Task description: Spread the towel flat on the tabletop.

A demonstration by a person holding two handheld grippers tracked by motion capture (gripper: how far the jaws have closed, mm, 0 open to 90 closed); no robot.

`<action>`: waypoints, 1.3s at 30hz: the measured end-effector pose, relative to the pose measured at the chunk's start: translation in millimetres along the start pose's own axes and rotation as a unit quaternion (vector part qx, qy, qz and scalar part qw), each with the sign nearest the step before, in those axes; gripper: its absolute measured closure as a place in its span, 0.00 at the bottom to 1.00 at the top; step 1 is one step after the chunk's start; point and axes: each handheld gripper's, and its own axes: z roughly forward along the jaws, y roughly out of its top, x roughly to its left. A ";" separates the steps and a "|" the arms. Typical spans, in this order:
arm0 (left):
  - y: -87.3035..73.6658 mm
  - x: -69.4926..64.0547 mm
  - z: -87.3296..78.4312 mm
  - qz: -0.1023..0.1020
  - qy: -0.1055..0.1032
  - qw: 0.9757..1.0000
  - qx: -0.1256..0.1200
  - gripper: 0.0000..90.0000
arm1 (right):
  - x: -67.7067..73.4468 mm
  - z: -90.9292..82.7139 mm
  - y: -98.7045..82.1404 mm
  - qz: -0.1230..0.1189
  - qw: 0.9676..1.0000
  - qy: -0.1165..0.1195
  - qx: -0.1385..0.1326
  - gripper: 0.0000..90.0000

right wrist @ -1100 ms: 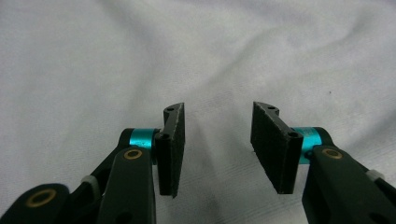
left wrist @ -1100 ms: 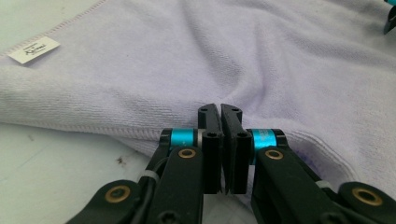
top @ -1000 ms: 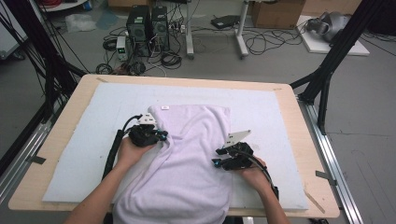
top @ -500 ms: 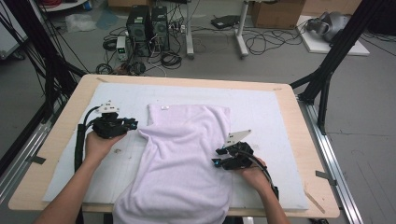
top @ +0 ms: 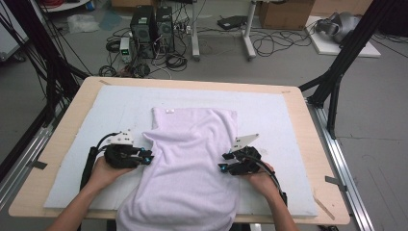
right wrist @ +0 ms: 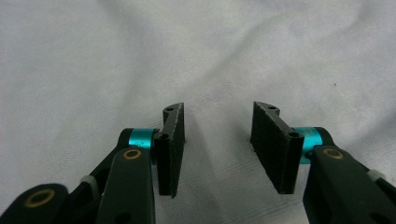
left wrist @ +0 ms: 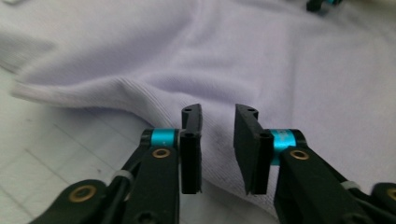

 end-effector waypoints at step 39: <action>-16.9 5.2 -66.1 -0.026 0.080 0.996 -0.034 0.87 | -0.4 0.3 -0.5 -0.001 1.000 0.000 -0.002 0.60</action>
